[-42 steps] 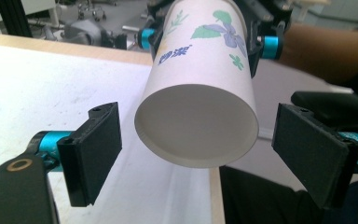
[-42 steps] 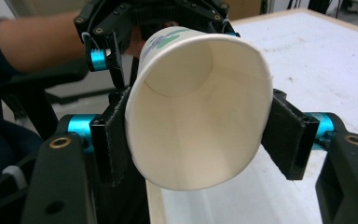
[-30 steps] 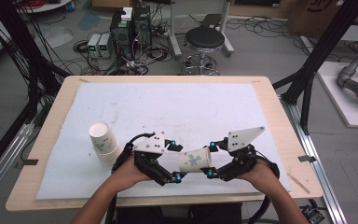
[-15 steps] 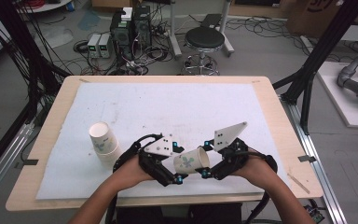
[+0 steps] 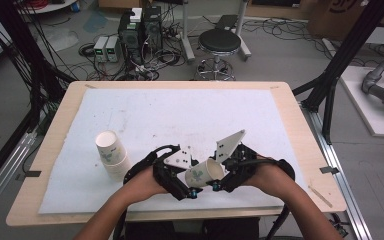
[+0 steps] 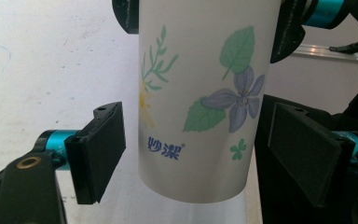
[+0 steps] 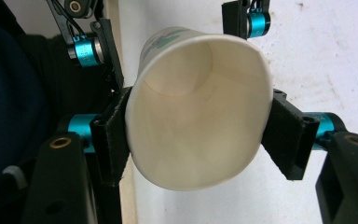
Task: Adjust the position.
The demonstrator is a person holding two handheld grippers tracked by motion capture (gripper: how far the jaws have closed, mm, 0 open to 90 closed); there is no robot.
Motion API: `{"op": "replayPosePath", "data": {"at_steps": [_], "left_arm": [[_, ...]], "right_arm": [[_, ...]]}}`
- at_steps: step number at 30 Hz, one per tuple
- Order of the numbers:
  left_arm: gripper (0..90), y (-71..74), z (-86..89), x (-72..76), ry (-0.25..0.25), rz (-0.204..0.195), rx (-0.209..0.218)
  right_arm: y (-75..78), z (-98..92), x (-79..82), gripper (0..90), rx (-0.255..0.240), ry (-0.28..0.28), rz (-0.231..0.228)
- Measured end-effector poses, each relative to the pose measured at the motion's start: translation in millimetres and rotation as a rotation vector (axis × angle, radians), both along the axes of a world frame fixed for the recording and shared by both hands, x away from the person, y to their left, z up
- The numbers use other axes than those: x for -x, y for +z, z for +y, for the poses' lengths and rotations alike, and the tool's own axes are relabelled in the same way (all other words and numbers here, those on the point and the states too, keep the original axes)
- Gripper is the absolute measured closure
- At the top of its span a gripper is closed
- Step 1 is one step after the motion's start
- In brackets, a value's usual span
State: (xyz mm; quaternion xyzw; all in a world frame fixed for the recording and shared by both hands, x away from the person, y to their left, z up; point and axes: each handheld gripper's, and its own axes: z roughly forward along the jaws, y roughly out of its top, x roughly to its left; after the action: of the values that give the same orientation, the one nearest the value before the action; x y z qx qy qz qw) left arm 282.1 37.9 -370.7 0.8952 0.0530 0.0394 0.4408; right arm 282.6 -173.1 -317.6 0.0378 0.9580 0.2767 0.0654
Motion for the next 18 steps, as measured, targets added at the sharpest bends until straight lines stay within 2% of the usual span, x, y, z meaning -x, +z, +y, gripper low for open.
{"op": "replayPosePath", "data": {"at_steps": [6,18], "left_arm": [[20.4,-1.1,-1.9,-1.2,-0.004,-0.007,-0.023],[28.2,-3.0,-12.0,-1.1,-0.035,0.009,-0.043]], "right_arm": [[0.5,5.5,-1.6,32.4,0.030,0.019,0.000],[-1.6,12.6,0.2,32.5,0.094,0.029,0.008]]}}
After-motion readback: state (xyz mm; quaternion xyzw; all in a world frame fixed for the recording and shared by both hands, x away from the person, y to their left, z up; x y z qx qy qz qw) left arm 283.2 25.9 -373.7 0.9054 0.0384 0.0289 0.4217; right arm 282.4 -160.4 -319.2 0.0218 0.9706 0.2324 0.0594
